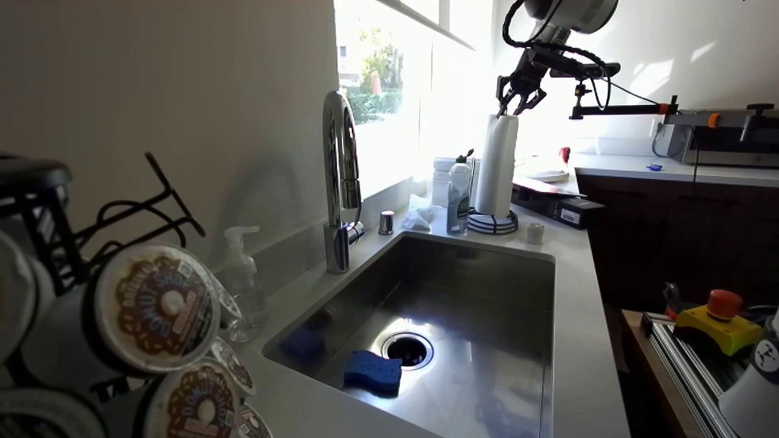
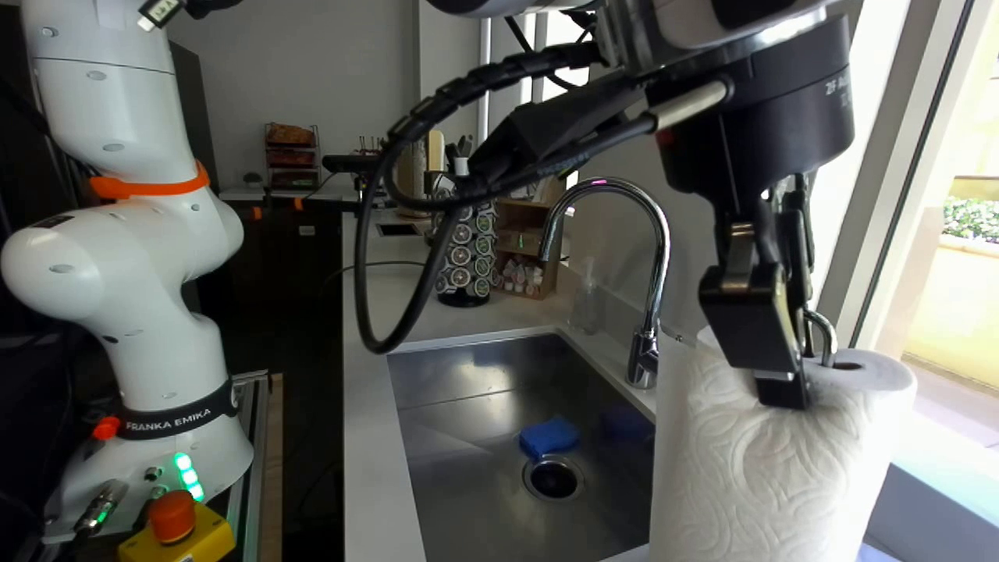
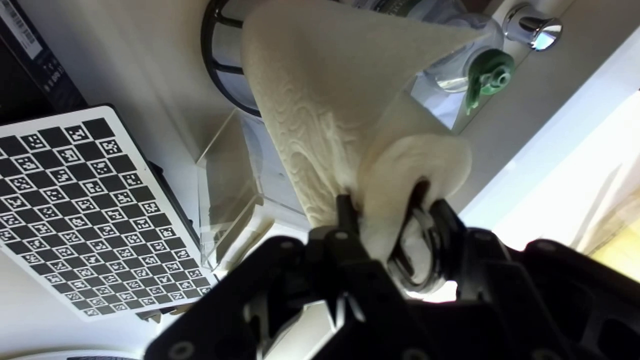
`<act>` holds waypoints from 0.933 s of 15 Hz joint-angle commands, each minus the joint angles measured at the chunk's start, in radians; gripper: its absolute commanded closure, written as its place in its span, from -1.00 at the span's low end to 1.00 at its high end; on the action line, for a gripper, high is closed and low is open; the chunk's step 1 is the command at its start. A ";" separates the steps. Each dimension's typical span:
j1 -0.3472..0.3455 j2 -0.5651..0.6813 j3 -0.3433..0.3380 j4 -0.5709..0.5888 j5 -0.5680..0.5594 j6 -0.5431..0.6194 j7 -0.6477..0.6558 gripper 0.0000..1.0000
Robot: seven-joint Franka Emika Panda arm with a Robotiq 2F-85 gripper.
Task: Remove the paper towel from the paper towel holder
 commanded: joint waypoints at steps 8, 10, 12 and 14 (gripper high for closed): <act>-0.002 -0.017 -0.002 0.052 0.012 -0.015 0.043 0.78; -0.001 -0.020 -0.001 0.058 0.008 -0.015 0.053 0.78; 0.000 -0.022 0.000 0.068 0.004 -0.017 0.059 0.78; 0.001 -0.028 0.001 0.078 -0.004 -0.019 0.068 0.78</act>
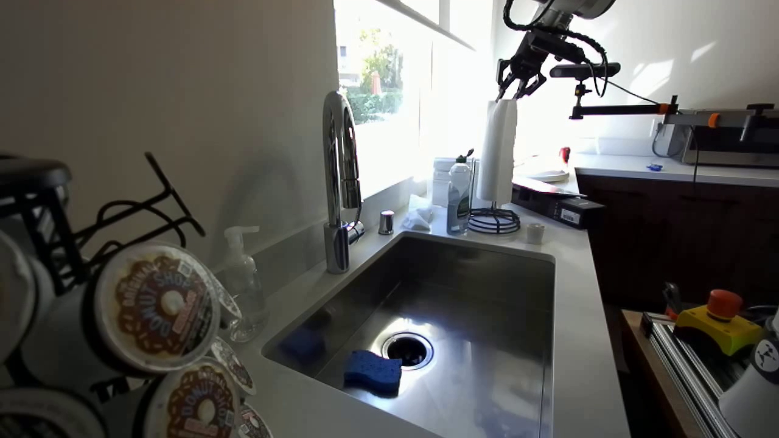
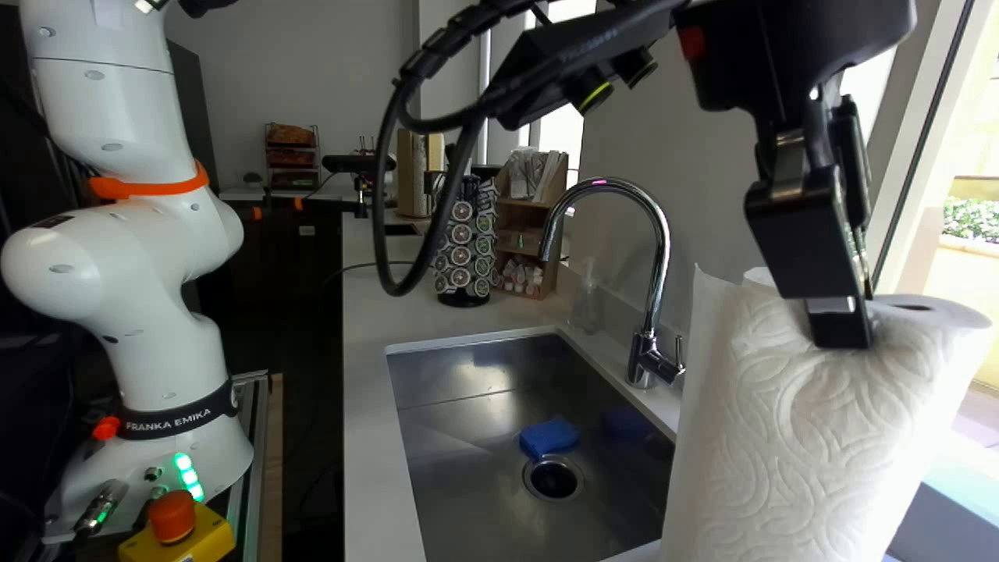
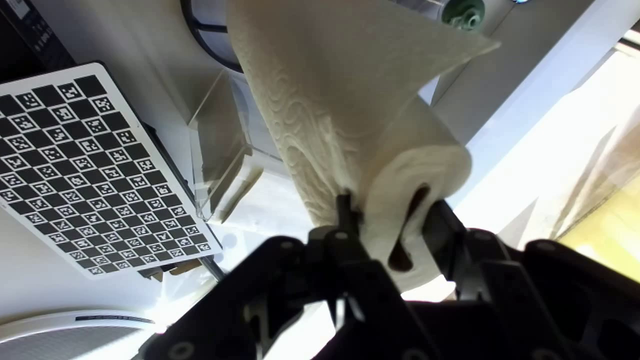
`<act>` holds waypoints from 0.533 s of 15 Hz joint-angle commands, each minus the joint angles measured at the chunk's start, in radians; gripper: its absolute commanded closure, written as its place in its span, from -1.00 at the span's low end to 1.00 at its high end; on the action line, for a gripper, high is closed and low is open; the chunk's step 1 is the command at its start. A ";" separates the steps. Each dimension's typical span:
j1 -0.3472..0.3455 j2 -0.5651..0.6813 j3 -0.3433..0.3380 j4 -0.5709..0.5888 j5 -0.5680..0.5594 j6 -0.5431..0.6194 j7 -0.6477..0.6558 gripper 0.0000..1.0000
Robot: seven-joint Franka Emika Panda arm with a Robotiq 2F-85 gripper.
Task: Remove the paper towel from the paper towel holder
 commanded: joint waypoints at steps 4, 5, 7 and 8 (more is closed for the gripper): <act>0.003 -0.036 0.005 0.042 -0.020 -0.040 0.039 0.78; 0.004 -0.039 0.006 0.049 -0.026 -0.040 0.042 0.78; 0.006 -0.050 0.009 0.063 -0.044 -0.045 0.053 0.78; 0.006 -0.054 0.010 0.072 -0.052 -0.044 0.058 0.78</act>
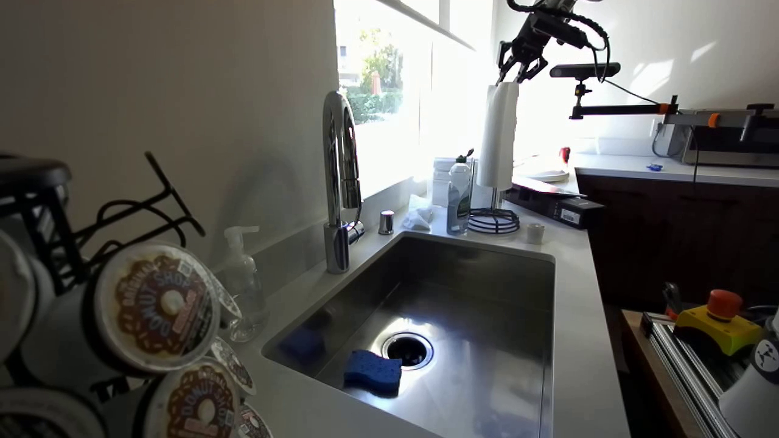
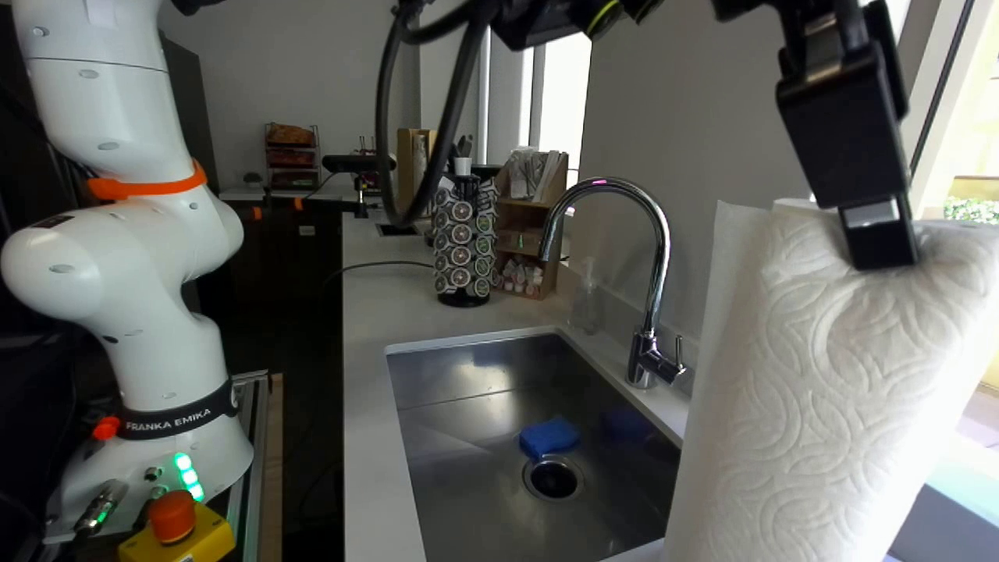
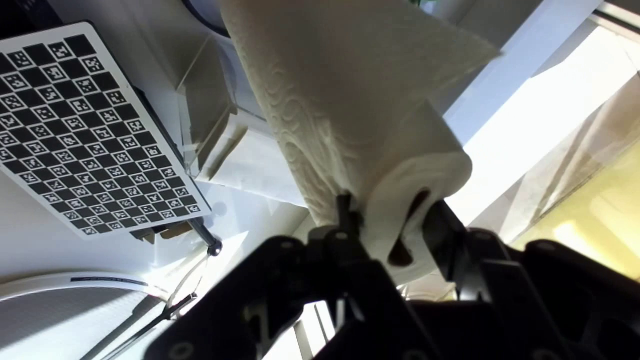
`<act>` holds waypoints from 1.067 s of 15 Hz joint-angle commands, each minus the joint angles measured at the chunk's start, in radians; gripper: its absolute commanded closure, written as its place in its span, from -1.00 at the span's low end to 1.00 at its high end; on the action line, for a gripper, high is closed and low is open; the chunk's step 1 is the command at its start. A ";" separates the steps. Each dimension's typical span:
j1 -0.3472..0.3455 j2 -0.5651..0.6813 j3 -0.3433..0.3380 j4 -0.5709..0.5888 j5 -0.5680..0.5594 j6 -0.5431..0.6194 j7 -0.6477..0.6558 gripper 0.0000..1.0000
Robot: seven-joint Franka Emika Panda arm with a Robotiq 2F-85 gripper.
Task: Remove the paper towel from the paper towel holder
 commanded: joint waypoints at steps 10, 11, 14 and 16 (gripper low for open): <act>0.015 -0.077 0.026 0.121 -0.135 -0.108 0.096 0.78; 0.015 -0.083 0.027 0.133 -0.143 -0.119 0.101 0.78; 0.016 -0.089 0.027 0.181 -0.155 -0.153 0.110 0.78; 0.017 -0.091 0.025 0.210 -0.156 -0.175 0.114 0.78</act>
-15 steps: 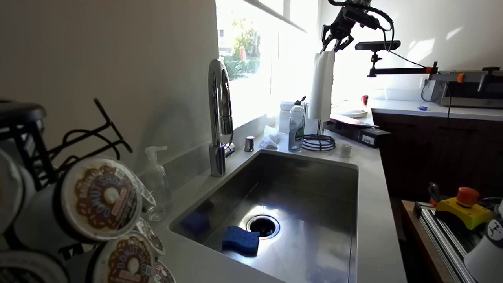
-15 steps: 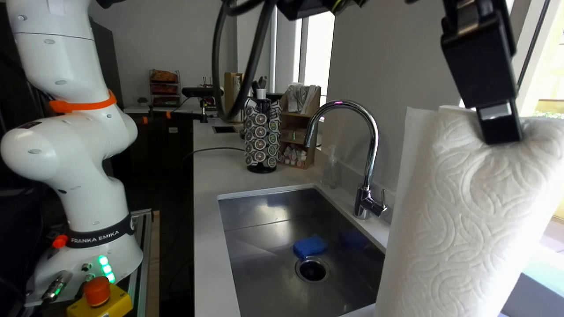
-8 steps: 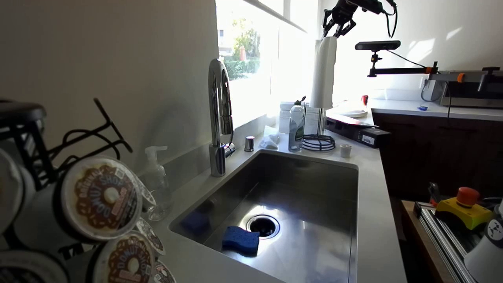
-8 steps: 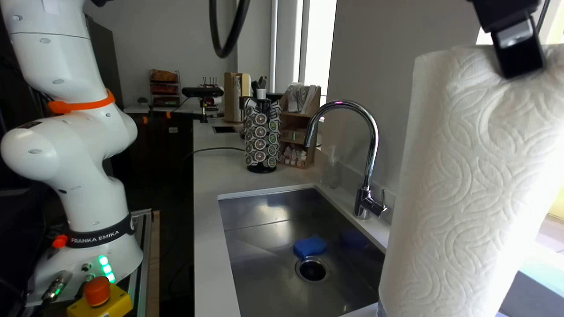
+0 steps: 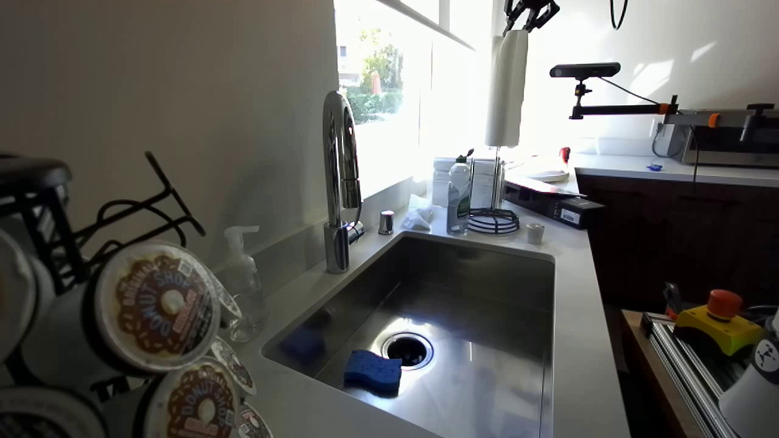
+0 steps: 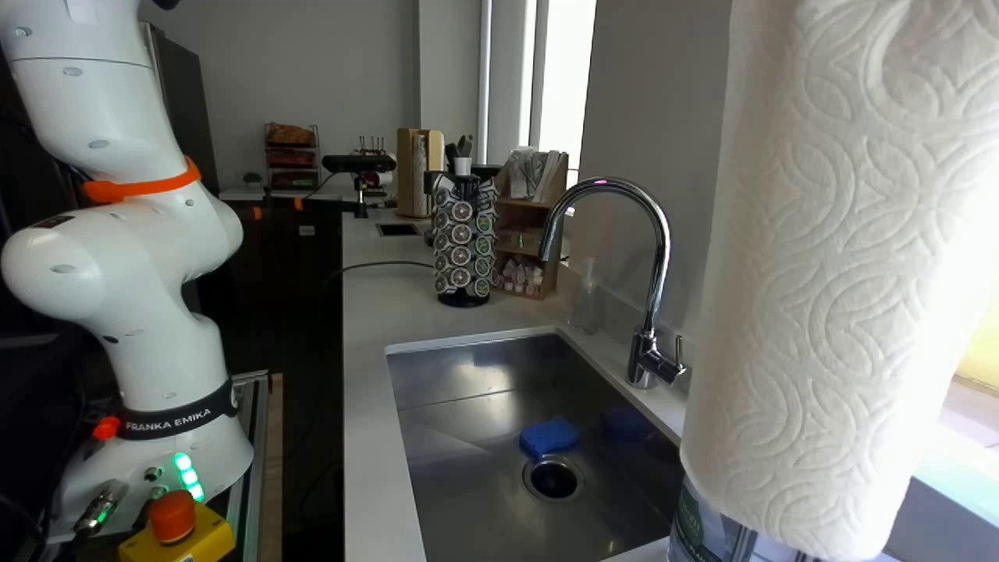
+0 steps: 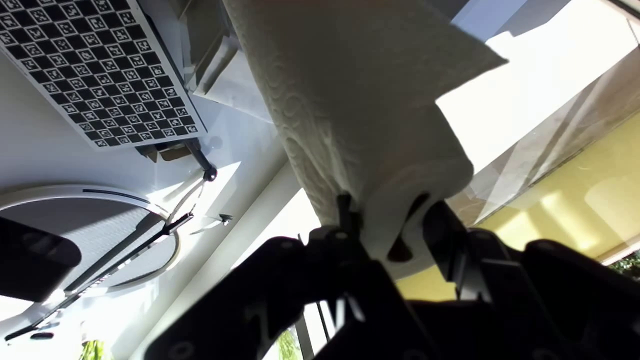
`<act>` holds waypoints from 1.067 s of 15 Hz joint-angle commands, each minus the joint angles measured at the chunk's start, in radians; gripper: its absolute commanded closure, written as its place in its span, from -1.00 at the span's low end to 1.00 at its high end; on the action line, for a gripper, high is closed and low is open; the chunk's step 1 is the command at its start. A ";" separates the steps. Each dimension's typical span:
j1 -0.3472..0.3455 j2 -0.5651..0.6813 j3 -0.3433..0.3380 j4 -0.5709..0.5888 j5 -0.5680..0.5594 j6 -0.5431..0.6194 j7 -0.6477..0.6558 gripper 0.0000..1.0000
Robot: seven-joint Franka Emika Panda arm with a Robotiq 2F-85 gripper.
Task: Remove the paper towel from the paper towel holder
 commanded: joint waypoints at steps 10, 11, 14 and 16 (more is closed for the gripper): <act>0.007 0.005 -0.023 0.166 0.002 -0.070 0.040 0.78; 0.007 0.008 -0.026 0.173 0.006 -0.068 0.040 0.78; 0.008 0.017 -0.032 0.193 0.019 -0.059 0.042 0.78; 0.009 0.025 -0.035 0.210 0.031 -0.060 0.045 0.78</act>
